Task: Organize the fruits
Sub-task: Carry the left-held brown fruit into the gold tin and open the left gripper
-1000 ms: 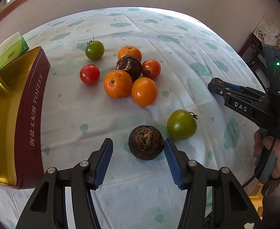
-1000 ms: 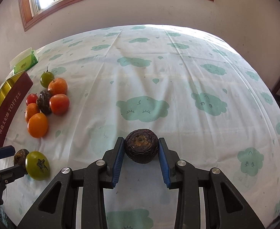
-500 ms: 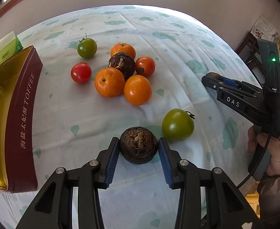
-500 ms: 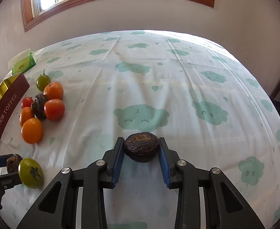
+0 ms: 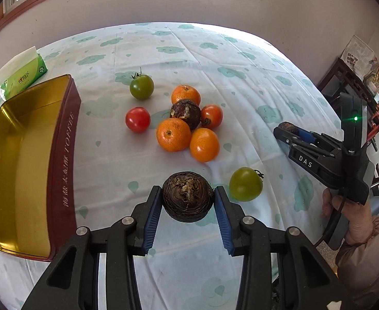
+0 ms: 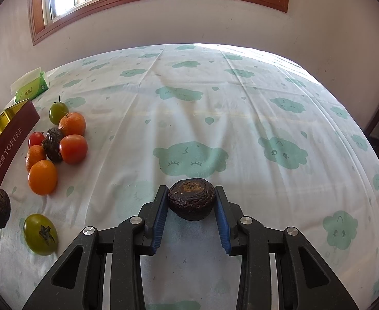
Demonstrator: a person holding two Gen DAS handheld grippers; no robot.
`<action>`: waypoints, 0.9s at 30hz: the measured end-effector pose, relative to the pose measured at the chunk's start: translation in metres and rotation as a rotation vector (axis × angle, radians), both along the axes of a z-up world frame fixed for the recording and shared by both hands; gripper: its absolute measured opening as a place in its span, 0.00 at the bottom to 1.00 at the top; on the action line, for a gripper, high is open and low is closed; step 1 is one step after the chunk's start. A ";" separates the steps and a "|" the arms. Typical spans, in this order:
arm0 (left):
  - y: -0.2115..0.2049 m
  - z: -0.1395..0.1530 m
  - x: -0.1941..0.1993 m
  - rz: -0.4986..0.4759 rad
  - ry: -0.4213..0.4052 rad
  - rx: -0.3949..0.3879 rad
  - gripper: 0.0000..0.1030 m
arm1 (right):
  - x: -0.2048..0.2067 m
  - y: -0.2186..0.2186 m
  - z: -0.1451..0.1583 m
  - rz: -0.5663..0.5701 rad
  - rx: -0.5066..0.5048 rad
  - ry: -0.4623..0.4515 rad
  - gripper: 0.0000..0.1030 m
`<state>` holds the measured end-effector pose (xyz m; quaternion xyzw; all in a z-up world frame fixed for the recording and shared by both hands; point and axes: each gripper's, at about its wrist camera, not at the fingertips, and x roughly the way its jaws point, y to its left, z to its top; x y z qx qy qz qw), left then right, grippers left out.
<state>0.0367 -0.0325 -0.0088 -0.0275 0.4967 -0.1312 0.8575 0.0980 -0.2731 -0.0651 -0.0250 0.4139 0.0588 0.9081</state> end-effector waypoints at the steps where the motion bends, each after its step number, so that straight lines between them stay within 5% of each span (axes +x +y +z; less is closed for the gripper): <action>1: 0.006 0.005 0.001 0.010 -0.010 0.000 0.36 | 0.000 0.000 0.000 0.000 0.000 0.000 0.35; 10: 0.089 0.034 0.018 0.172 -0.084 0.073 0.36 | 0.000 0.000 0.000 0.001 0.000 0.000 0.35; 21: 0.189 0.004 0.035 0.372 -0.019 0.166 0.36 | 0.000 0.000 0.000 0.000 0.000 -0.001 0.35; 27: 0.208 -0.013 0.030 0.405 0.019 0.178 0.36 | 0.000 0.000 0.000 0.001 0.000 -0.001 0.35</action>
